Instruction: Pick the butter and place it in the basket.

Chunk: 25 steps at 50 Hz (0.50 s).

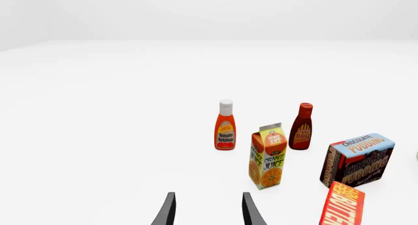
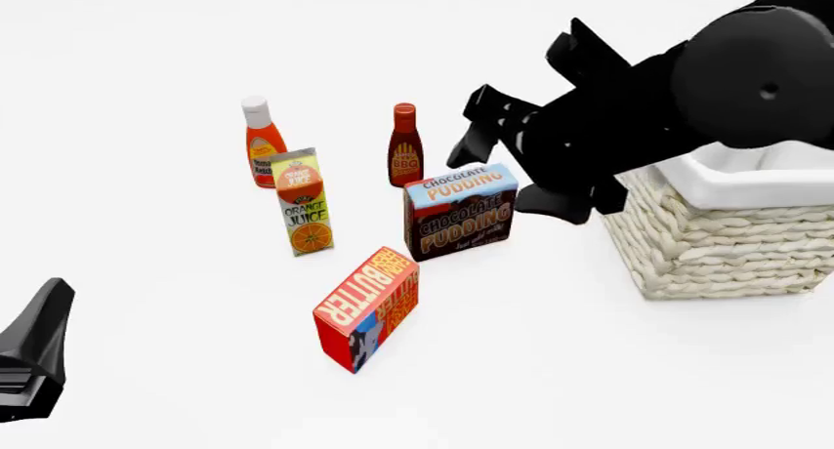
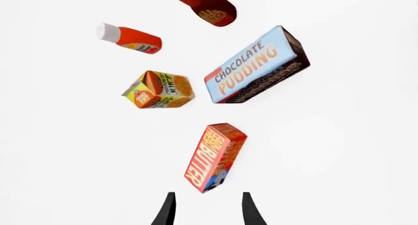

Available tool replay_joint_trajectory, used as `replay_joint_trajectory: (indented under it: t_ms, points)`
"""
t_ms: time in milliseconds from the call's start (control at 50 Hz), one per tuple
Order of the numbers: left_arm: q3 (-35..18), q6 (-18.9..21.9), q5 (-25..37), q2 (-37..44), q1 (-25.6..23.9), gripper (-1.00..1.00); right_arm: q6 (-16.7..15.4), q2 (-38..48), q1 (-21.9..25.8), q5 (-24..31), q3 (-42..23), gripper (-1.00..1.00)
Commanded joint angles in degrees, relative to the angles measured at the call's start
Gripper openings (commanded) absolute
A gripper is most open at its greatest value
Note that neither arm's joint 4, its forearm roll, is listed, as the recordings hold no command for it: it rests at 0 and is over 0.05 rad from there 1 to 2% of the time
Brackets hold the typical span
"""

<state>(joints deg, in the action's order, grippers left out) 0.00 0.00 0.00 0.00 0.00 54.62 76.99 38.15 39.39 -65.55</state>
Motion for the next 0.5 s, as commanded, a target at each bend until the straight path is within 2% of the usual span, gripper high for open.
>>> replay_joint_trajectory:
  t_ms: [20, 240, 500]
  points:
    - [0.0, 0.0, 0.0, 0.0, 0.0, 1.0, 2.16, 2.35, -0.9, -2.09, 1.82, 1.0]
    - [0.0, 0.0, 0.0, 0.0, 0.0, 1.0, 2.58, 2.92, -2.77, -2.78, 3.46, 1.0]
    - [0.0, 0.0, 0.0, 0.0, 0.0, 1.0, 3.66, 6.71, -0.87, -3.39, 2.07, 1.0]
